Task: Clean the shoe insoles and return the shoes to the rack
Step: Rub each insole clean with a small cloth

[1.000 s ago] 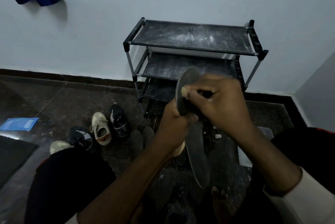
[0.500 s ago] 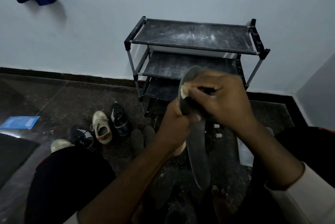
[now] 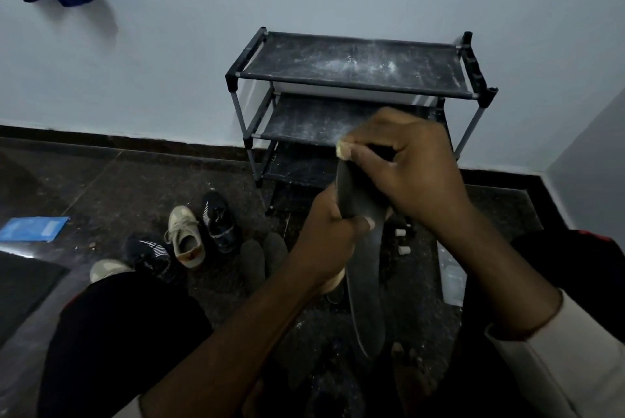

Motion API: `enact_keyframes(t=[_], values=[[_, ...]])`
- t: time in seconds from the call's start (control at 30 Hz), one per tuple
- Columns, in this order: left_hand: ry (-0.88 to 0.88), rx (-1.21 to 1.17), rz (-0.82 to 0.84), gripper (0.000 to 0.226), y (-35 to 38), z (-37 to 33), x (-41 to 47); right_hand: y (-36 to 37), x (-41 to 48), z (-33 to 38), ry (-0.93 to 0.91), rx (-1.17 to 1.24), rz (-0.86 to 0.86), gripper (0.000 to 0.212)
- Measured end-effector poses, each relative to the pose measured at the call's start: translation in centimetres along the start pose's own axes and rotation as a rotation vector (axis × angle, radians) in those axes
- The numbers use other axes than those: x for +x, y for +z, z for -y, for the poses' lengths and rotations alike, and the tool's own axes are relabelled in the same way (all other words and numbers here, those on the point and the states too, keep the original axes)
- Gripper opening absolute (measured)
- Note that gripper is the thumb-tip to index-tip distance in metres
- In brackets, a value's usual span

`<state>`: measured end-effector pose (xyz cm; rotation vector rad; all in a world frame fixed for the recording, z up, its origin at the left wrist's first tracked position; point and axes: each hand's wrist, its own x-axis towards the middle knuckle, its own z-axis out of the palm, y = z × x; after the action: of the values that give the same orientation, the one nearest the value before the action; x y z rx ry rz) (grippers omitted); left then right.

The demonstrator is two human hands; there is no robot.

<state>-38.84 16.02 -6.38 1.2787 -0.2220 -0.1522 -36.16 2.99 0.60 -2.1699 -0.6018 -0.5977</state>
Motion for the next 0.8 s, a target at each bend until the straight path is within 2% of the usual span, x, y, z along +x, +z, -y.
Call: enact_keyframes(t=[0.13,0.17,0.27,0.33,0.5,0.67,0.8], values=[[0.045,0.018,-0.021,0.036,-0.7,-0.1,0.4,-0.2,-1.2,0.5,0.033,0.147,0.330,0.011],[0.044,0.017,-0.025,0.037,-0.7,0.0,0.4,-0.2,-1.2,0.5,0.045,0.160,0.312,0.011],[0.004,0.017,0.005,0.054,-0.2,-0.2,0.1,-0.2,-0.6,-0.2,0.060,0.071,0.042,0.010],[0.012,0.011,0.032,0.062,-0.1,-0.2,0.0,-0.1,-0.4,-0.3,0.069,0.036,-0.059,0.011],[0.033,-0.038,-0.037,0.055,-0.7,-0.5,0.4,0.4,-2.0,0.1,0.054,0.094,0.185,0.013],[-0.007,-0.076,-0.052,0.071,-0.7,-0.9,0.1,0.0,-1.6,-1.1,0.133,-0.022,0.006,0.012],[-0.052,-0.157,-0.100,0.062,-0.9,-1.8,0.1,0.9,-2.3,-0.2,0.106,-0.049,0.113,0.012]])
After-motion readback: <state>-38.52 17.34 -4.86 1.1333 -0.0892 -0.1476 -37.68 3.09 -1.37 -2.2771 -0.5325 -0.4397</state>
